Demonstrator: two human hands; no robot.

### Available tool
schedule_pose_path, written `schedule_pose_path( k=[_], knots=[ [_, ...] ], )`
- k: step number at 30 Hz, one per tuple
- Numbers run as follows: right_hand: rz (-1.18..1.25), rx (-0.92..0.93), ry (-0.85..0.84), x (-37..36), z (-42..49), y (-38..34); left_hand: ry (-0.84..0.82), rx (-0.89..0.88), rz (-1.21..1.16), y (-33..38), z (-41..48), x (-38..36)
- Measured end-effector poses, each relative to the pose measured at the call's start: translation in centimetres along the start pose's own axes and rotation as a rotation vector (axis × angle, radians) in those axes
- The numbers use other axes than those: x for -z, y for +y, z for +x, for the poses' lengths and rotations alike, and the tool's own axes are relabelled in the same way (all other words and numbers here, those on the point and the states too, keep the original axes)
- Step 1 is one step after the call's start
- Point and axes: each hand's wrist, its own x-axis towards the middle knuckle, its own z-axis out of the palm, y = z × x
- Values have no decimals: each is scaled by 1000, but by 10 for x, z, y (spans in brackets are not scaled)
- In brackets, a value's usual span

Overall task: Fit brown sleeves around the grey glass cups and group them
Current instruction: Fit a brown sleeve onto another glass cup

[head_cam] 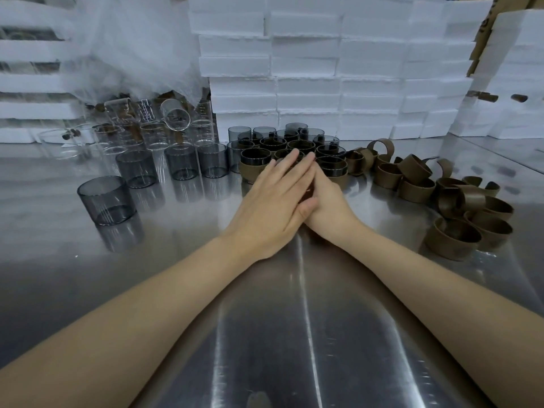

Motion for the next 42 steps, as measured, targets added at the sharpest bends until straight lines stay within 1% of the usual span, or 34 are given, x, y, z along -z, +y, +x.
schedule_pose_path(
  k=[2,4,7,10,12,13,14,16,17,18,20,22,25,28,30,32,34,37,38,40,42],
  knots=[
    [-23,33,9,-1,-2,-3,0,70,29,2,0,1],
    [-24,54,-4,-3,-3,-5,22,175,-3,2,0,-1],
    [-95,102,-56,-4,-5,-8,75,345,-169,-1,-1,-3],
    [-85,108,-88,-4,-6,-8,154,397,-371,-5,-2,-1],
    [-60,91,-95,-3,-7,-9,190,472,-481,-7,0,1],
    [-51,77,-98,-3,-8,-10,184,538,-573,-8,1,2],
    [-45,64,-99,-3,-8,-10,157,618,-727,-9,3,3],
    [-42,40,-102,-4,-7,-10,23,764,-1196,-14,7,9],
    [-29,28,-106,-4,-7,-10,-54,791,-1374,-16,8,12],
    [6,11,-112,-4,-7,-9,-114,786,-1482,-18,7,12],
    [94,-17,-119,-2,-7,-10,-142,743,-1610,-21,7,8],
    [134,-12,-115,-2,-7,-11,-111,731,-1624,-21,9,3],
    [118,28,-40,-2,-6,-11,-42,754,-1611,-18,11,-6],
    [112,42,-19,-3,-5,-10,-24,679,-1551,-15,8,-15],
    [89,20,-35,-2,-5,-9,-37,650,-1426,-14,6,-19],
    [34,-6,-34,1,-3,-6,-50,632,-1218,-13,3,-19],
    [-51,15,-12,2,-1,-5,-36,593,-1010,-13,2,-16],
    [-124,46,61,0,-1,-6,3,596,-879,-14,3,-17],
    [-108,52,90,0,-2,-8,40,613,-872,-13,3,-18],
    [-38,75,127,-1,-3,-11,165,683,-948,-12,5,-19],
    [24,81,107,-5,-7,-17,267,748,-1034,-14,5,-15]
  ],
)
